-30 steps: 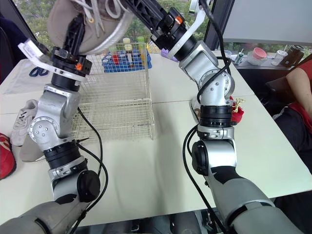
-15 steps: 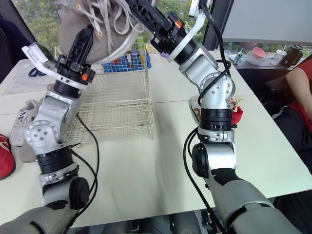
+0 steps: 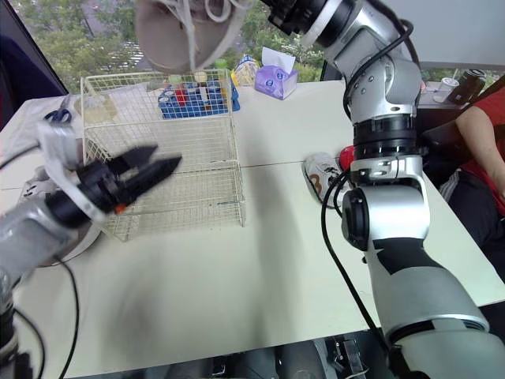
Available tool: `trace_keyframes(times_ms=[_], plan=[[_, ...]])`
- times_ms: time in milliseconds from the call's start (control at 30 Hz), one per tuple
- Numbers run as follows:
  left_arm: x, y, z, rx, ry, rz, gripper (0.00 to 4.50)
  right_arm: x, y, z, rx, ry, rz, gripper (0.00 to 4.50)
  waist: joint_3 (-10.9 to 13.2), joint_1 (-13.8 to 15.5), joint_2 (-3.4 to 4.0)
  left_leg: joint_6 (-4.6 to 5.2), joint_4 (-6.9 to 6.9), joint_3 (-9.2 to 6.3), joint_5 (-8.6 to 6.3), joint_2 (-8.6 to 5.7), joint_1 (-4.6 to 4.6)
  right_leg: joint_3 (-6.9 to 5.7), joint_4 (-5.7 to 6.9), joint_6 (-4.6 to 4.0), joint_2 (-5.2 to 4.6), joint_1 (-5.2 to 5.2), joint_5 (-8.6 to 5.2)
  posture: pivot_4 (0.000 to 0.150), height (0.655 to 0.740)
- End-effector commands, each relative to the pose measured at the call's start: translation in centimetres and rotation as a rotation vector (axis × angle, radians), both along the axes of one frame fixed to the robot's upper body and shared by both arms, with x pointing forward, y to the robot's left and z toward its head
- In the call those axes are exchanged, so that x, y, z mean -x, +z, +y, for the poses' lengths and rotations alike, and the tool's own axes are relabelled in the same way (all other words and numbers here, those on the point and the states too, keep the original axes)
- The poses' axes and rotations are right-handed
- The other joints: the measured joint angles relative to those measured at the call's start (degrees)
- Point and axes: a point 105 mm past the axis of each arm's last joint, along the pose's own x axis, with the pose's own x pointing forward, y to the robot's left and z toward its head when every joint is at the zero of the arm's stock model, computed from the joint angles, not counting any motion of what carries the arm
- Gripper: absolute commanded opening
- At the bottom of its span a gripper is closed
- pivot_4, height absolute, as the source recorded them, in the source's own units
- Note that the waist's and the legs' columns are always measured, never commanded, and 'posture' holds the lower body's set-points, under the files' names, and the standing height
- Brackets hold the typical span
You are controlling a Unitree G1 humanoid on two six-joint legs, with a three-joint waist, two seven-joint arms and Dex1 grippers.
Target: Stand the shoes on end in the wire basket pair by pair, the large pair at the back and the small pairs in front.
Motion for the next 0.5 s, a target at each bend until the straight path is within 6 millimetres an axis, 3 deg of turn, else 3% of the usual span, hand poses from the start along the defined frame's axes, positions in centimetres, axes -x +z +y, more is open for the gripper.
trace_keyframes(times_ms=[33,333,500], plan=[[1.8,0.9,0.2,-0.017,-0.015,-0.052,4.48,0.0,0.3,1.4,0.092,-0.019,-0.142,1.57,0.01,0.07,0.02,-0.01,0.01,0.02,0.0,0.0,-0.01,0.0,-0.02,-0.03,0.0,-0.05,-0.01,0.15,0.74],[1.9,0.7,1.2,-0.006,0.035,-0.06,4.48,-2.6,-4.9,3.9,0.337,-0.072,-0.105,1.57,0.02,0.25,0.04,-0.21,0.02,0.02,0.11,-0.01,-0.15,0.01,-0.01,-0.09,-0.01,-0.19,-0.02,0.15,0.74],[1.3,0.8,1.6,0.016,0.056,-0.071,4.48,-4.0,-6.4,4.4,0.391,-0.144,-0.011,1.57,0.02,0.31,0.03,-0.33,0.0,0.02,0.17,0.0,-0.15,0.01,0.01,-0.12,-0.01,-0.21,-0.03,0.15,0.74]])
